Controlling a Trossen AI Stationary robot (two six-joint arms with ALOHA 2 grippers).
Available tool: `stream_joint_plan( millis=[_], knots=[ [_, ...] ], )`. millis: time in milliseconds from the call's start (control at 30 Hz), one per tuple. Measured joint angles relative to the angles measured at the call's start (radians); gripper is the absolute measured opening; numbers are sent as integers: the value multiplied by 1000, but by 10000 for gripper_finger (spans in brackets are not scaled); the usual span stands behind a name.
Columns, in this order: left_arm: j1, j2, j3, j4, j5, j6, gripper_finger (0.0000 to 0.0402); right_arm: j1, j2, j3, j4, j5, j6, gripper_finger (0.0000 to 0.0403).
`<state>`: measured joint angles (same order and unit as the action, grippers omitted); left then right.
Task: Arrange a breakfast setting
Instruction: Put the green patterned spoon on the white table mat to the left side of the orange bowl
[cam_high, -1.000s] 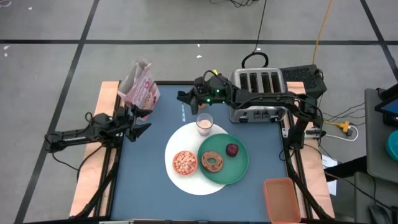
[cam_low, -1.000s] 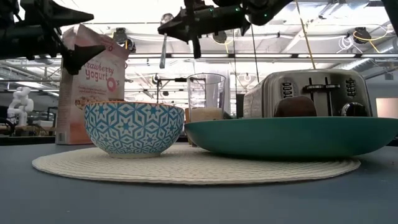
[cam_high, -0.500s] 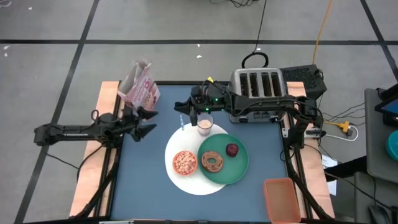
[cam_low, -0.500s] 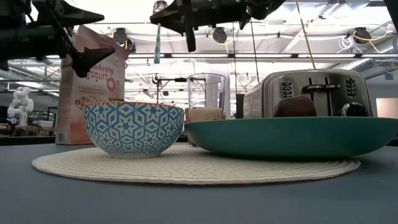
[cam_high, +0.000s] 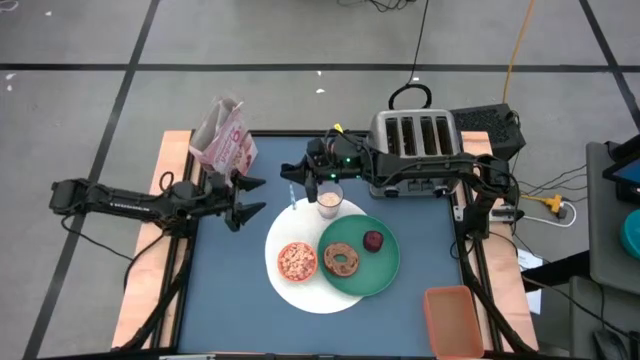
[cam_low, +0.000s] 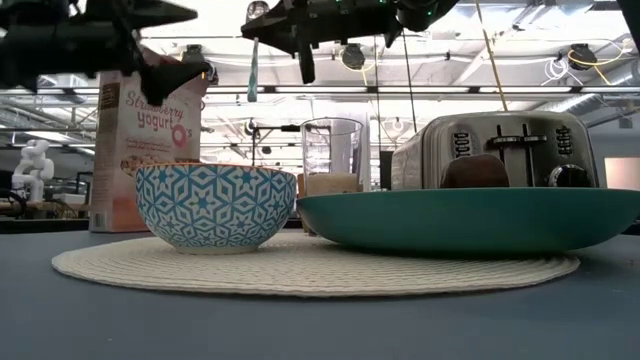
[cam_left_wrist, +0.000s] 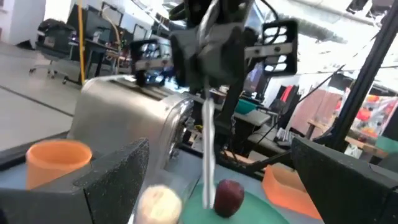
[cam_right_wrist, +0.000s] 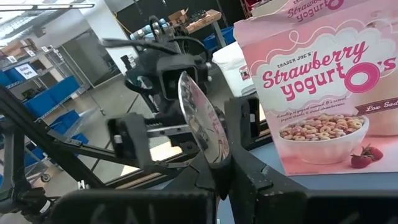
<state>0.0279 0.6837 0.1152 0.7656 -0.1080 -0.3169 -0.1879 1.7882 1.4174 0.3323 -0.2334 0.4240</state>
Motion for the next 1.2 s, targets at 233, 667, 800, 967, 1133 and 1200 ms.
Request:
stream_joint_plan(
  millis=[233, 667, 800, 967, 1133, 1200],
  knots=[
    [-11, 171, 184, -117, -24, 108, 392, 0, 0, 0, 0, -4, 1, 12],
    [-14, 425, 422, -357, -57, 130, 387, 1, 0, 0, -7, -7, -17, 12],
    [-24, 421, 425, -375, -56, 139, 340, 1, 0, 0, -8, -8, -22, 12],
    [-27, 417, 426, -377, -53, 150, 244, 1, 0, 0, -8, -8, -29, 12],
    [-27, 417, 426, -378, -53, 152, 147, 1, 0, 0, -8, -10, -28, 12],
    [-27, 417, 426, -381, -53, 152, 114, 1, 0, 0, -9, -15, -28, 12]
  ],
)
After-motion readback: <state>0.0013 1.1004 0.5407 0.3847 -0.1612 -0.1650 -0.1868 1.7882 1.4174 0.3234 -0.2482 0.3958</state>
